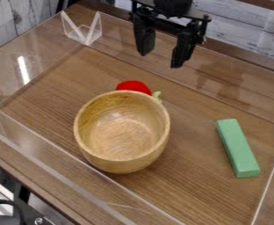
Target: Put the green stick in the brown bowl
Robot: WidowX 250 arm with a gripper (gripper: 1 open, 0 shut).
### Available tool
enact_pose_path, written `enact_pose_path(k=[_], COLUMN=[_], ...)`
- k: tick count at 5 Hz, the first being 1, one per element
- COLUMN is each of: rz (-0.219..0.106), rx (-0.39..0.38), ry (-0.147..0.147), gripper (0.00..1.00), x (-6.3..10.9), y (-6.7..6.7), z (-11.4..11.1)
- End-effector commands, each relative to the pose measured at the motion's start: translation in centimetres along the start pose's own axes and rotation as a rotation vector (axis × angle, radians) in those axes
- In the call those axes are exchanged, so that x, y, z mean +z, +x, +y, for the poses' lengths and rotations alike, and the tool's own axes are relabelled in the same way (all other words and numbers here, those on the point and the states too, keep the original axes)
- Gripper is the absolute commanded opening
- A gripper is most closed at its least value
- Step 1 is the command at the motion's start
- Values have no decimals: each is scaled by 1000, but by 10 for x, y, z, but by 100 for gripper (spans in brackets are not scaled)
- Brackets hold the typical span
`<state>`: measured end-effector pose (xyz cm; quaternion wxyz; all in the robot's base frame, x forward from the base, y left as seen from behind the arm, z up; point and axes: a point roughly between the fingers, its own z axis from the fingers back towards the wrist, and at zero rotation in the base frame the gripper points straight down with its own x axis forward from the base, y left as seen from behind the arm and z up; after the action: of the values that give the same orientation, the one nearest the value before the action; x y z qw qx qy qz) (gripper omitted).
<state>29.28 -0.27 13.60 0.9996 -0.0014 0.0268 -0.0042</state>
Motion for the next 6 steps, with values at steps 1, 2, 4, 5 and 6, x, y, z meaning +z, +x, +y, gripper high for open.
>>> enact_pose_path(k=[1,2,4,5,6], rz=[35,40,16,4,-12], rx=[3,21,193,211,242], ry=[-12,-39,-96,-117,-136], gripper=[100,100,100,100,100], x=[-12,-25,-59,-75,-89], y=[-1,0,-6,-4,1], z=[2,-27,-91,-116,-129])
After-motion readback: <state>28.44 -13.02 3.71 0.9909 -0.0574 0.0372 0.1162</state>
